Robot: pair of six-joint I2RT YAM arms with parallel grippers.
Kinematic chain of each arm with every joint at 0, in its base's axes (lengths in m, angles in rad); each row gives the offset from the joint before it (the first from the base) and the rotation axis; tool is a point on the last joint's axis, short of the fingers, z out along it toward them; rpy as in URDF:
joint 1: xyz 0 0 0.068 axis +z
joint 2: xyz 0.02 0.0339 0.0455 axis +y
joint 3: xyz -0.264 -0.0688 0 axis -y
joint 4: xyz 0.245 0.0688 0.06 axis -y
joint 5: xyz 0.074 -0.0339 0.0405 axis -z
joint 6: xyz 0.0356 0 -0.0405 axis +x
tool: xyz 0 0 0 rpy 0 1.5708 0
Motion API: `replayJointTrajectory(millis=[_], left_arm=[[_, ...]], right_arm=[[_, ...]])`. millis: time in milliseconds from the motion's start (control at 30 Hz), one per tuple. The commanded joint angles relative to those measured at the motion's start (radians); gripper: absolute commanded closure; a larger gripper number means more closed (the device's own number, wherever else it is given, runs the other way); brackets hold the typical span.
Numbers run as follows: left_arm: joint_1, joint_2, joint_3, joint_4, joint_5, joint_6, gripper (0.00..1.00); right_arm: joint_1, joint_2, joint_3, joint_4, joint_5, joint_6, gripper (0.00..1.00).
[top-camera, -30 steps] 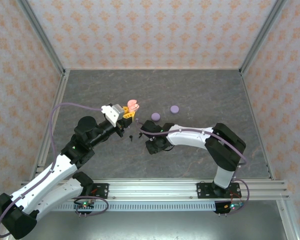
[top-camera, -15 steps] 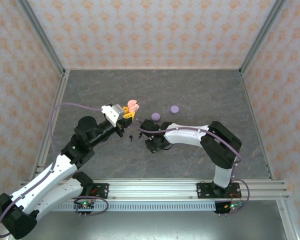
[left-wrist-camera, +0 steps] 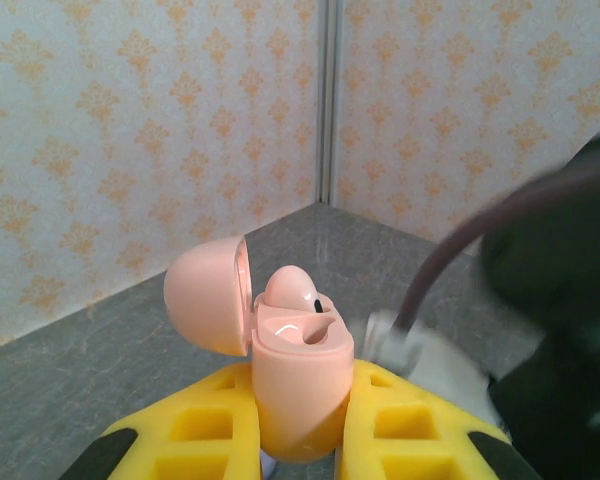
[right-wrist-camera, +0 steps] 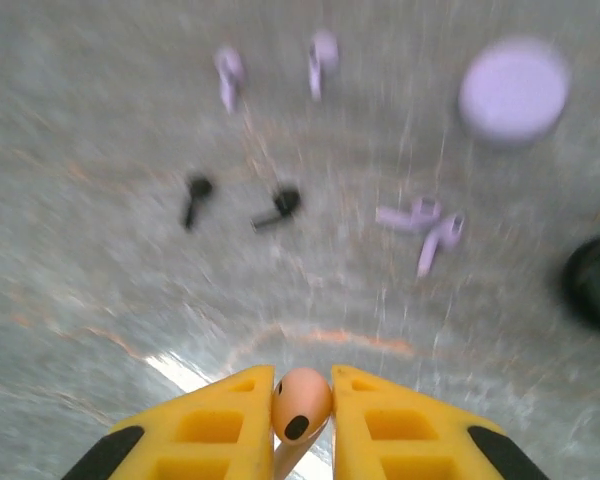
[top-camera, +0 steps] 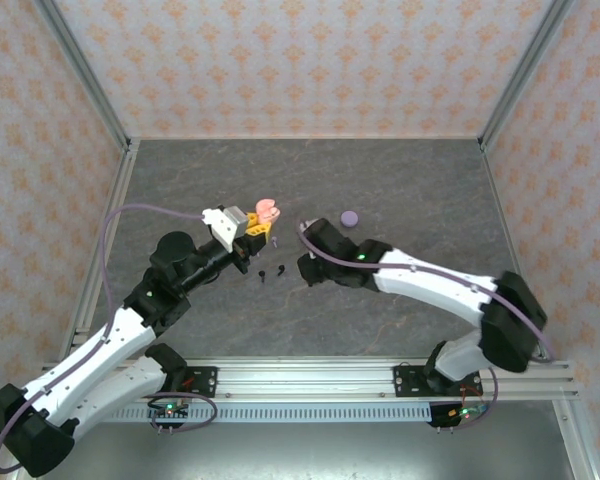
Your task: Insert the wireless bluetooth earbuds into the charging case
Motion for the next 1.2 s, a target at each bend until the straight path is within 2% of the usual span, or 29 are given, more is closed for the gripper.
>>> replayJointTrajectory(millis=[0,200,333,600,1167], left_arm=[[0.006,0.02,0.005,0.082,0.041,-0.058,1.0],[0.002,0.071,0.027,0.144,0.094,-0.12,1.0],[-0.001,0.096,0.034,0.18,0.123,-0.15,1.0],[-0.02,0.143,0.059,0.226,0.183,-0.183,1.0],[-0.038,0.148,0.069,0.238,0.19,-0.189,1.0]], right_arm=[[-0.006,-0.141,-0.021,0.112,0.066,-0.089,0.82],[-0.008,-0.323,0.015,0.235,0.051,-0.274,0.82],[-0.008,-0.374,0.046,0.305,-0.007,-0.379,0.83],[-0.008,-0.327,0.09,0.408,-0.109,-0.467,0.83],[-0.008,-0.249,0.131,0.369,-0.109,-0.521,0.84]])
